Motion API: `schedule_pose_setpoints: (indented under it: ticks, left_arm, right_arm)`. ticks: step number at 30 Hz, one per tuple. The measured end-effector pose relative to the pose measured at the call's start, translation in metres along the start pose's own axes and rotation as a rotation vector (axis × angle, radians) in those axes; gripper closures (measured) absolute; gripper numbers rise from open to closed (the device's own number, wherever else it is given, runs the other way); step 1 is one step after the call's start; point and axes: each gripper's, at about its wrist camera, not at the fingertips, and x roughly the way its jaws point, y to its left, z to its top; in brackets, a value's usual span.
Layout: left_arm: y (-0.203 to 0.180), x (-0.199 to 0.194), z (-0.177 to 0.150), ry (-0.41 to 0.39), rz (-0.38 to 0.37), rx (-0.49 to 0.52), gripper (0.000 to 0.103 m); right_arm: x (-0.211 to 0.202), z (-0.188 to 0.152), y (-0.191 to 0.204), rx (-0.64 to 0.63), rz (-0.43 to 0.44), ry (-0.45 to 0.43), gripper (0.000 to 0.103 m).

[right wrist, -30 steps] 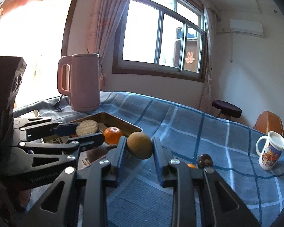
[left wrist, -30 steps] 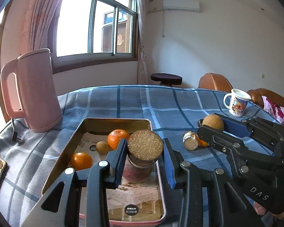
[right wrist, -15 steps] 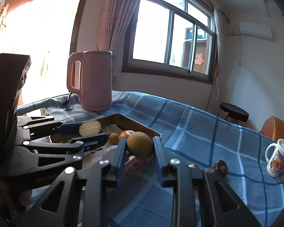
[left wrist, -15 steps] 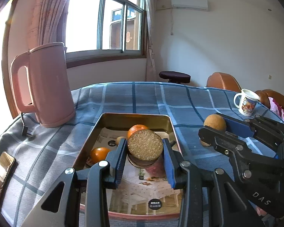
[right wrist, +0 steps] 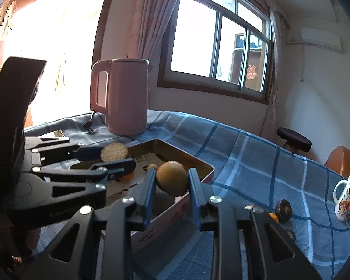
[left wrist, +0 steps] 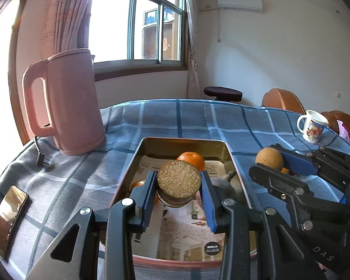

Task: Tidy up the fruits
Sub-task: 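Lower the biscuit cake into the tin with the left tool while right tool releases the kiwi there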

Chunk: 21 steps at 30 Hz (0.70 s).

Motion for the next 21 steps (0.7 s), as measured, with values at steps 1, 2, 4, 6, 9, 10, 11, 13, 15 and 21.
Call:
schedule_pose_setpoints:
  ticks: [1,2,4,6,9,10,11,13,15,21]
  left_arm:
    - [0.003,0.0,0.0,0.004,0.004,-0.001,0.065]
    - [0.005,0.001,0.0,0.006,0.007,-0.002,0.065]
    - [0.009,0.001,0.0,0.011,0.016,-0.004,0.065]
    - [0.012,0.002,-0.001,0.017,0.019,-0.004,0.065]
    - [0.014,0.003,-0.003,0.031,0.025,0.002,0.065]
    - [0.015,0.004,-0.003,0.035,0.025,0.001,0.065]
    - [0.016,0.004,-0.003,0.038,0.025,0.001,0.065]
    - [0.017,0.005,-0.004,0.045,0.028,0.0,0.065]
    - [0.018,0.006,-0.004,0.05,0.028,0.0,0.065]
    - [0.02,0.008,-0.004,0.068,0.031,0.009,0.065]
  right_arm:
    - [0.001,0.0,0.001,-0.001,0.002,0.002,0.073]
    - [0.001,0.0,0.002,-0.003,0.003,0.005,0.073]
    - [0.003,0.0,0.004,-0.005,0.007,0.01,0.073]
    - [0.006,0.0,0.006,-0.008,0.011,0.017,0.073]
    - [0.01,0.0,0.009,-0.012,0.017,0.026,0.073]
    - [0.012,0.0,0.01,-0.014,0.02,0.032,0.073]
    - [0.013,0.0,0.011,-0.015,0.021,0.035,0.073]
    - [0.014,0.0,0.012,-0.015,0.028,0.038,0.073]
    - [0.016,0.0,0.013,-0.018,0.035,0.051,0.073]
    - [0.026,0.0,0.019,-0.041,0.055,0.093,0.073]
